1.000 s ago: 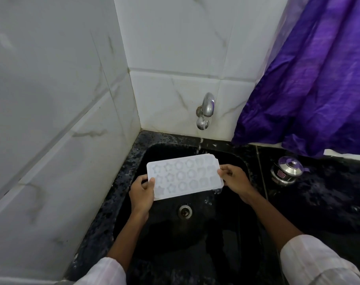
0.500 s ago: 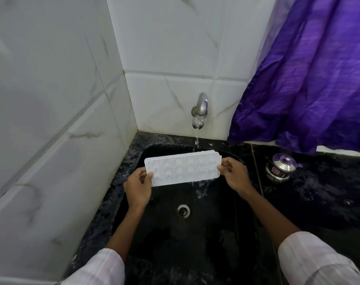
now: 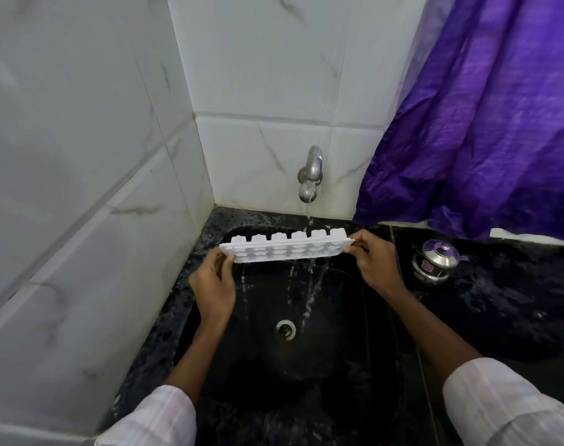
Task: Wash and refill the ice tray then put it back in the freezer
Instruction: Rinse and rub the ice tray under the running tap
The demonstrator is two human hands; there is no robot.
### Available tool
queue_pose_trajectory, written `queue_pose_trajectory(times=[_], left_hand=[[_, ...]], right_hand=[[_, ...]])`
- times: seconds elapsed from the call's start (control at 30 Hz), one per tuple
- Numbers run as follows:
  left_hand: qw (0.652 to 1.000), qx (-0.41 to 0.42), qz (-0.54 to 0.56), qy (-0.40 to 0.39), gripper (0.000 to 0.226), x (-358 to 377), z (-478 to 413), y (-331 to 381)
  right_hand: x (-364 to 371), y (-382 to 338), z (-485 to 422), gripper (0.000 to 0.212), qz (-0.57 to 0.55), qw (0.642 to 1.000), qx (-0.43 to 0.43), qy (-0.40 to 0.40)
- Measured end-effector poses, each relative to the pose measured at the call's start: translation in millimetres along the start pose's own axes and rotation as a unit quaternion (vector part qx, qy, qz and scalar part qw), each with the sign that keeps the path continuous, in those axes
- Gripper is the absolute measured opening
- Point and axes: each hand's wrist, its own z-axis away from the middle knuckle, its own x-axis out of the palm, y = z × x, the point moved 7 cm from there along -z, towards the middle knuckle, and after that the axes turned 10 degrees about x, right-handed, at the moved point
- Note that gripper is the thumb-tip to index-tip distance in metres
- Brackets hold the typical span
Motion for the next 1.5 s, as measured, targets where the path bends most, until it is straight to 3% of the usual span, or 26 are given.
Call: queue_pose_trajectory(times=[0.2, 0.37, 0.53, 0.63, 0.7, 0.8, 1.0, 1.1, 1.3, 1.5], left_hand=[[1.0, 0.022, 0.002, 0.018, 0.019, -3, -7, 7], [0.998, 0.0, -0.024, -0.05, 0.011, 6, -2, -4], [0.999, 0.031, -0.026, -0.02, 0.016, -5, 4, 8], [0.995, -0.043, -0.029, -0.09, 0.017, 8, 6, -17], [0.991, -0.061, -0.035, -0.11, 0.021, 11, 8, -24], [0.988, -0.078, -0.006, -0.134, 0.023, 16, 9, -24], [0.954, -0.224, 0.118, -0.161, 0.015, 37, 12, -35], [0.945, -0.268, 0.132, -0.132, 0.021, 41, 10, -44], [0.944, -0.288, 0.127, -0.098, 0.025, 43, -4, -43], [0.947, -0.276, 0.124, -0.106, 0.023, 44, -16, -42]], right_hand=[[-21, -25, 3, 0.01, -0.028, 0.995, -0.082, 0.047], [-1, 0, 9, 0.009, 0.022, 0.999, -0.009, -0.024], [-3, 0, 23, 0.009, -0.02, 0.999, -0.02, 0.032], [19, 32, 21, 0.018, -0.038, 0.993, 0.107, -0.026], [27, 49, 20, 0.009, -0.061, 0.984, 0.167, -0.032], [28, 51, 20, 0.01, -0.062, 0.978, 0.199, -0.027], [25, 39, 7, 0.026, -0.075, 0.97, 0.233, -0.003], [30, 28, -5, 0.031, -0.046, 0.977, 0.205, -0.019], [54, -7, -26, 0.031, 0.092, 0.991, 0.041, -0.084], [75, -13, -40, 0.03, 0.196, 0.971, 0.049, -0.128]])
